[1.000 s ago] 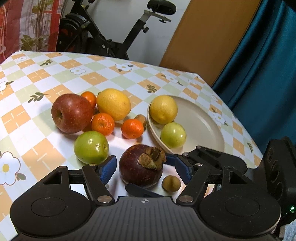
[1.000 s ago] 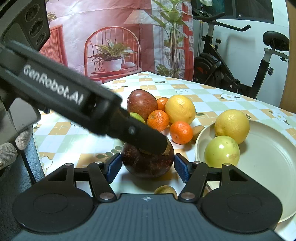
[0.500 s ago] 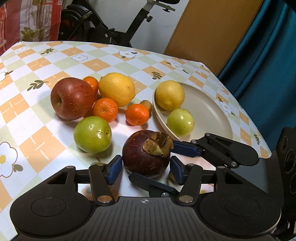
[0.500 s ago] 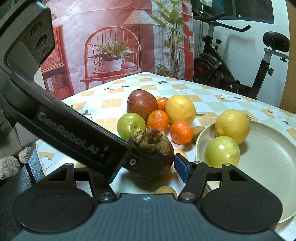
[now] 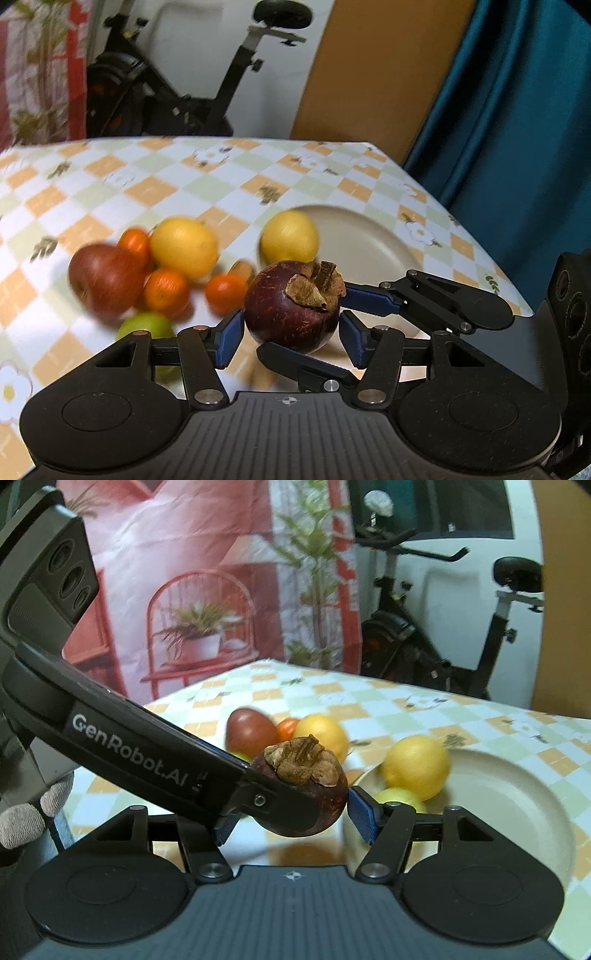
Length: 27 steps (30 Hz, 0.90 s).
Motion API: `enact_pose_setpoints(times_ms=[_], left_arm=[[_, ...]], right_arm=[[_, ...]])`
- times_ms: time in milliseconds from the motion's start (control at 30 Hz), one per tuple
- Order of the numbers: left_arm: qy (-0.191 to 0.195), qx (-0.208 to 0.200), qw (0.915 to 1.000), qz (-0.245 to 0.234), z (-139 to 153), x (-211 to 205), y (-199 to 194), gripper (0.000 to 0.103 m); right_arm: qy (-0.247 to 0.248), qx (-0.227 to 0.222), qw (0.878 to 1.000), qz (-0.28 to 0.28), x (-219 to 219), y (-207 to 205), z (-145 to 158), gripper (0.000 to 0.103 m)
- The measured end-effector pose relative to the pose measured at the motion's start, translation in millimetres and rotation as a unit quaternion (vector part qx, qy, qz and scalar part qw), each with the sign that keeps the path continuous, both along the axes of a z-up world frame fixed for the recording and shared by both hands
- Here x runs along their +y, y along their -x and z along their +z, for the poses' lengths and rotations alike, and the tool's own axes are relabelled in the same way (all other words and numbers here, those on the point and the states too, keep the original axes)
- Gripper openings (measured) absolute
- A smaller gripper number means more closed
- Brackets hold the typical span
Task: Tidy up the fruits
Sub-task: 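Carry the mangosteen onto the beige plate and open the left tool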
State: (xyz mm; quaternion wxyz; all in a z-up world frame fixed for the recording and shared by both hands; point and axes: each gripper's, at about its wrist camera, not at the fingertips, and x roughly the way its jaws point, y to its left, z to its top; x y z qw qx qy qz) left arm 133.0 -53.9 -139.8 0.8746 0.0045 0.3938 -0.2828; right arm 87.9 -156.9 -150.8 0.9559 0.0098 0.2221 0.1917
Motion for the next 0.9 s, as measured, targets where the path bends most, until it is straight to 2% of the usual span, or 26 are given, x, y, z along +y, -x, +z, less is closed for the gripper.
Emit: enact_pose_setpoints(times_ms=[167,500,700,900], left_arm=[[-0.002,-0.008,0.9998,-0.018,10,-24,-14,0.059],[-0.007,0.000,0.9984,-0.056,9,-67,-49,0.060],[-0.016,0.014,0.9976,-0.066,2,-87,-71,0.060],[-0.041,0.026,0.9966,-0.067,-9,-104,-89,0.060]], right_arm=[[-0.006,-0.016,1.000,-0.026,-20,-1,11,0.065],[-0.016,-0.019,0.997,-0.078,-65,-18,18,0.065],[-0.014,-0.008,0.995,-0.101,-90,-34,14,0.065],[-0.018,0.016,0.992,-0.122,-106,-54,7,0.065]])
